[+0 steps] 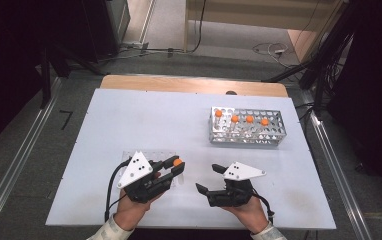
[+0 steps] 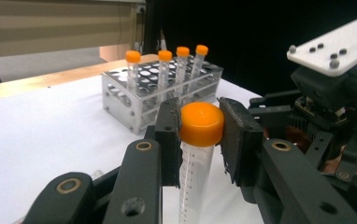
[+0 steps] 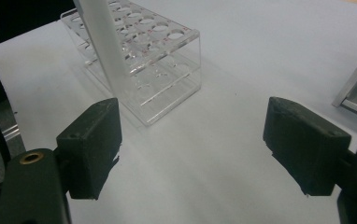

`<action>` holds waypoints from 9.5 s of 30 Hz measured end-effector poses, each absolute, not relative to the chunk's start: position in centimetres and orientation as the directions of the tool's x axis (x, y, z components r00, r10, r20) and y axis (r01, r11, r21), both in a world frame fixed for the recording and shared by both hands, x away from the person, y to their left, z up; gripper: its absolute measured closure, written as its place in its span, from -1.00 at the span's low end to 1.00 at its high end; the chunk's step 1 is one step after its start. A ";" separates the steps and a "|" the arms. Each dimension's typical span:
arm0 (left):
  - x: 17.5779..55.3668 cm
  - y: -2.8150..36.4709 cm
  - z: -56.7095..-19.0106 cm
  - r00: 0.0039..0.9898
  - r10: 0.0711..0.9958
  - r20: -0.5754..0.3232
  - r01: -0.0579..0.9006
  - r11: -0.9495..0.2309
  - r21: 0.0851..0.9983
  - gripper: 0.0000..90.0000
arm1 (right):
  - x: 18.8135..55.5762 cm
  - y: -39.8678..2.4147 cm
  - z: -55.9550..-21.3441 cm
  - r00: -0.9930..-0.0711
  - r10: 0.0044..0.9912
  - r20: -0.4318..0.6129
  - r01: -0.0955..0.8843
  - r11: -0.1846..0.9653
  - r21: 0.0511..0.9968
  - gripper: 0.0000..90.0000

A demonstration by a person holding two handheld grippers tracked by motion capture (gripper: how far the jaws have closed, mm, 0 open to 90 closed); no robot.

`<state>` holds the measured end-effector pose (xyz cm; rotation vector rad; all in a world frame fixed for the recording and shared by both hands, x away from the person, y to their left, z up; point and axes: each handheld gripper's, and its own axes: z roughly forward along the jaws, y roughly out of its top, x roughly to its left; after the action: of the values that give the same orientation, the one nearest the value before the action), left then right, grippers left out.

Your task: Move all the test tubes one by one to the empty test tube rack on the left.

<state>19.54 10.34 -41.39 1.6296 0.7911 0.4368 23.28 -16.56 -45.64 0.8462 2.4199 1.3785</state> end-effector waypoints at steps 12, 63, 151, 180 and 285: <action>19.3 13.3 -40.2 0.646 0.752 -0.130 0.233 -0.032 0.972 0.56 | 23.5 -16.8 -45.7 -0.797 0.598 0.082 0.375 0.384 0.844 -0.58; 20.1 13.4 -44.2 0.574 0.815 -0.081 0.289 -0.109 0.951 -0.13 | 24.0 -17.4 -45.9 -0.777 0.624 0.086 0.393 0.374 0.840 -0.56; 20.2 15.2 -43.7 0.505 0.846 -0.173 0.272 0.035 0.962 -0.47 | 32.2 -28.4 -39.5 -0.346 0.938 0.037 0.278 0.065 0.958 0.59; 19.2 12.8 -43.1 0.600 0.789 -0.135 0.246 -0.021 0.969 -0.38 | 25.3 -20.5 -42.5 -0.682 0.730 0.034 0.331 0.267 0.905 0.60; 17.2 14.3 -39.6 0.698 0.704 -0.133 0.305 -0.124 0.944 0.56 | 23.0 -18.6 -46.1 -0.800 0.597 0.063 0.354 0.385 0.852 -0.48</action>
<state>17.22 14.30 -39.57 1.7143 0.8144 0.4156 23.04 -18.63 -46.06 0.8415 2.3910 1.3756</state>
